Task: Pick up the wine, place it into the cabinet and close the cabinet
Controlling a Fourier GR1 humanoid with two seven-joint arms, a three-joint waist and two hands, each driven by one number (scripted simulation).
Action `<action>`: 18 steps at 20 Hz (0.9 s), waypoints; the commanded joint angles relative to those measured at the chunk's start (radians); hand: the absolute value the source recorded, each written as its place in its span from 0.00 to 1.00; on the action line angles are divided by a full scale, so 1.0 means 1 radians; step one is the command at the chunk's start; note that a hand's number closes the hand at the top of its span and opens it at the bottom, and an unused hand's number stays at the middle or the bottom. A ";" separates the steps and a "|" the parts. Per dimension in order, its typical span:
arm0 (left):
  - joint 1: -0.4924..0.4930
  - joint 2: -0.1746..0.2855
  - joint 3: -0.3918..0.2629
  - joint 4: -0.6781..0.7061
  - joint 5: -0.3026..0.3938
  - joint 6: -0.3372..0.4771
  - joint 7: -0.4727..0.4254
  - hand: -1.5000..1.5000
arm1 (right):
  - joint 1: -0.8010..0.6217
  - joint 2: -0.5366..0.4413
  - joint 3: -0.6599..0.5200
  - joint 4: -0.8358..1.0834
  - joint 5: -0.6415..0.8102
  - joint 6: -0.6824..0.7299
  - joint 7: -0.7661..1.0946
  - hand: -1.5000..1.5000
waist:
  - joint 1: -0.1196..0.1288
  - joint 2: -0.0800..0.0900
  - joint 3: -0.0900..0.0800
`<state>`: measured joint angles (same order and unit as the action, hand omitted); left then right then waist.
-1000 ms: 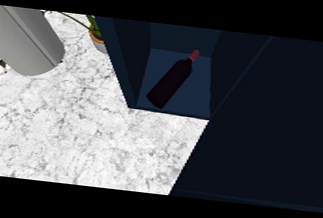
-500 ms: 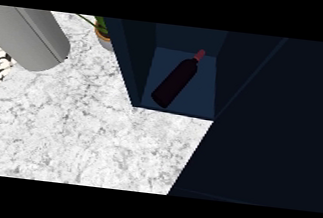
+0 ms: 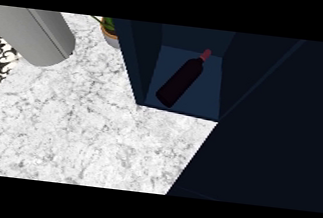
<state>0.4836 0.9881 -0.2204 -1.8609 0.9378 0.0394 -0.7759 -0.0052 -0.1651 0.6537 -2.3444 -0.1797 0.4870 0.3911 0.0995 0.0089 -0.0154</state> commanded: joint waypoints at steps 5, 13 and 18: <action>-0.011 0.012 0.003 0.003 -0.006 -0.027 0.002 1.00 | -0.088 0.157 -0.024 0.143 0.061 -0.134 0.023 1.00 | 0.028 0.019 -0.002; -0.044 0.014 0.007 -0.012 -0.007 -0.035 0.006 1.00 | -0.182 0.158 -0.124 0.183 0.089 -0.097 0.018 1.00 | 0.057 0.030 -0.003; -0.056 0.003 -0.013 -0.011 -0.002 -0.044 0.019 1.00 | -0.319 0.160 -0.210 0.280 0.086 -0.104 0.019 1.00 | 0.088 0.039 -0.005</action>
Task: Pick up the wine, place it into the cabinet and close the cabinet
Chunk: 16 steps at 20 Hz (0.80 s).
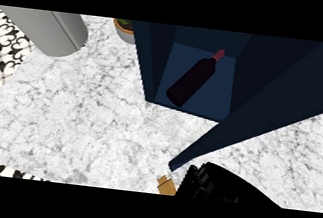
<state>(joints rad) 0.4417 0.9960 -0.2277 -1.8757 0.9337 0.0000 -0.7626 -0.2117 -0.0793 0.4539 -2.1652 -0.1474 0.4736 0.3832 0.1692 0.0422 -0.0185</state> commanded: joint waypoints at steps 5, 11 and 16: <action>-0.036 0.003 -0.006 -0.006 -0.009 -0.013 0.010 1.00 | -0.314 0.078 -0.082 0.268 0.126 -0.203 0.033 1.00 | 0.048 0.011 0.003; -0.061 -0.005 -0.021 0.002 -0.009 -0.033 0.017 1.00 | -0.538 0.079 -0.145 0.490 0.183 -0.318 0.044 1.00 | 0.078 0.022 0.003; -0.089 -0.008 -0.025 0.000 -0.015 -0.027 0.029 1.00 | -0.720 0.079 -0.209 0.698 0.147 -0.365 0.040 1.00 | 0.090 0.031 0.008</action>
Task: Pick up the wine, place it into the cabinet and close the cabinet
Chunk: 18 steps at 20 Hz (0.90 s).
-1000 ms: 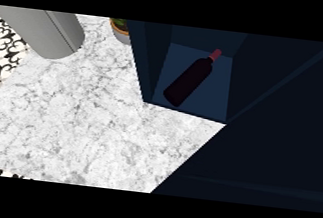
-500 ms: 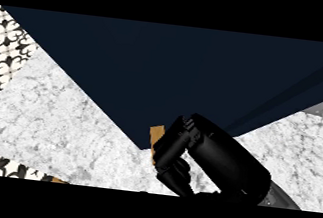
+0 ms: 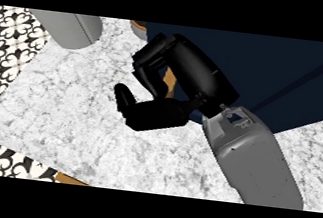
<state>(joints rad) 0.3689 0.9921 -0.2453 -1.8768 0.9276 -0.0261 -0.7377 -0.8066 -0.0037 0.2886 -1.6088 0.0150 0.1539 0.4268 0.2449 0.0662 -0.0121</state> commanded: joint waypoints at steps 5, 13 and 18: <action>-0.030 -0.005 -0.013 0.007 -0.011 -0.006 0.014 1.00 | -0.211 0.004 -0.149 0.291 -0.089 -0.088 -0.027 1.00 | 0.007 0.016 0.006; -0.039 -0.020 -0.004 0.032 0.009 -0.003 0.020 1.00 | -0.201 -0.024 -0.186 0.395 -0.140 -0.133 -0.013 1.00 | -0.039 0.016 0.006; -0.024 -0.021 -0.002 0.040 0.005 0.000 0.016 1.00 | -0.169 -0.073 -0.188 0.428 -0.151 -0.112 -0.037 1.00 | -0.047 0.018 0.008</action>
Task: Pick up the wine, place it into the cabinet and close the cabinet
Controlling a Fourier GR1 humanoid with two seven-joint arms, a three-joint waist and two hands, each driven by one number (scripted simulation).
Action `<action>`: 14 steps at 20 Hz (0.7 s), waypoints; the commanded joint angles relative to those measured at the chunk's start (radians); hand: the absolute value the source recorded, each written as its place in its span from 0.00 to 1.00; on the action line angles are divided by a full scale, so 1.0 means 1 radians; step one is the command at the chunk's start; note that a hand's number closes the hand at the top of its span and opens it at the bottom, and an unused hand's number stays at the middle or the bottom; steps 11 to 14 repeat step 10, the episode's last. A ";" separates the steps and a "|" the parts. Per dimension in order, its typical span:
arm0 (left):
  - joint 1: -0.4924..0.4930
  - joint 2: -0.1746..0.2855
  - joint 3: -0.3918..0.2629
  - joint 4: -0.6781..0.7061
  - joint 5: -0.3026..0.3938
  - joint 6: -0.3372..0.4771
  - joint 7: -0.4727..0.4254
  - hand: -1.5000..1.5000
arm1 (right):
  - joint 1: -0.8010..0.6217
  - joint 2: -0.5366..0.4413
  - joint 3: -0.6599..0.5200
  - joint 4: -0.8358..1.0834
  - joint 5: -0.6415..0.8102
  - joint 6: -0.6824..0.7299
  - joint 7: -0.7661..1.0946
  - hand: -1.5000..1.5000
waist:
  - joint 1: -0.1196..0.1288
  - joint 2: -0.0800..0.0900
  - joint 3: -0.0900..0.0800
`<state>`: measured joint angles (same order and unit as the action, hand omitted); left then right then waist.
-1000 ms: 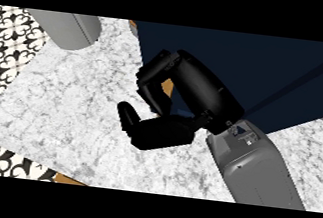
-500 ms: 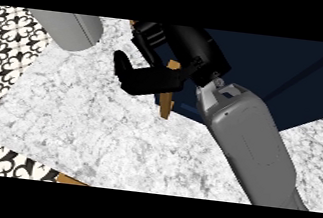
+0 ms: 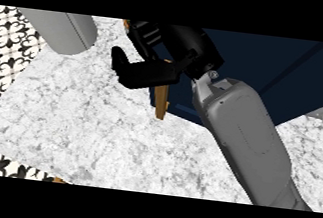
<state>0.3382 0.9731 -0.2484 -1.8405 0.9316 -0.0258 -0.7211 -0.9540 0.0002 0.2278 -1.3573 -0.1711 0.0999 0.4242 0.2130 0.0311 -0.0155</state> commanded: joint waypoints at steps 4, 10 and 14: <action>0.001 -0.015 0.003 0.008 0.001 0.013 -0.005 1.00 | 0.005 -0.094 -0.129 0.194 0.008 -0.012 -0.080 1.00 | -0.040 0.055 0.013; 0.008 -0.029 -0.011 0.006 -0.010 0.009 -0.014 1.00 | 0.007 -0.115 -0.137 0.221 -0.013 0.038 -0.133 1.00 | -0.056 0.055 0.012; 0.008 -0.029 -0.011 0.006 -0.010 0.009 -0.014 1.00 | 0.007 -0.115 -0.137 0.221 -0.013 0.038 -0.133 1.00 | -0.056 0.055 0.012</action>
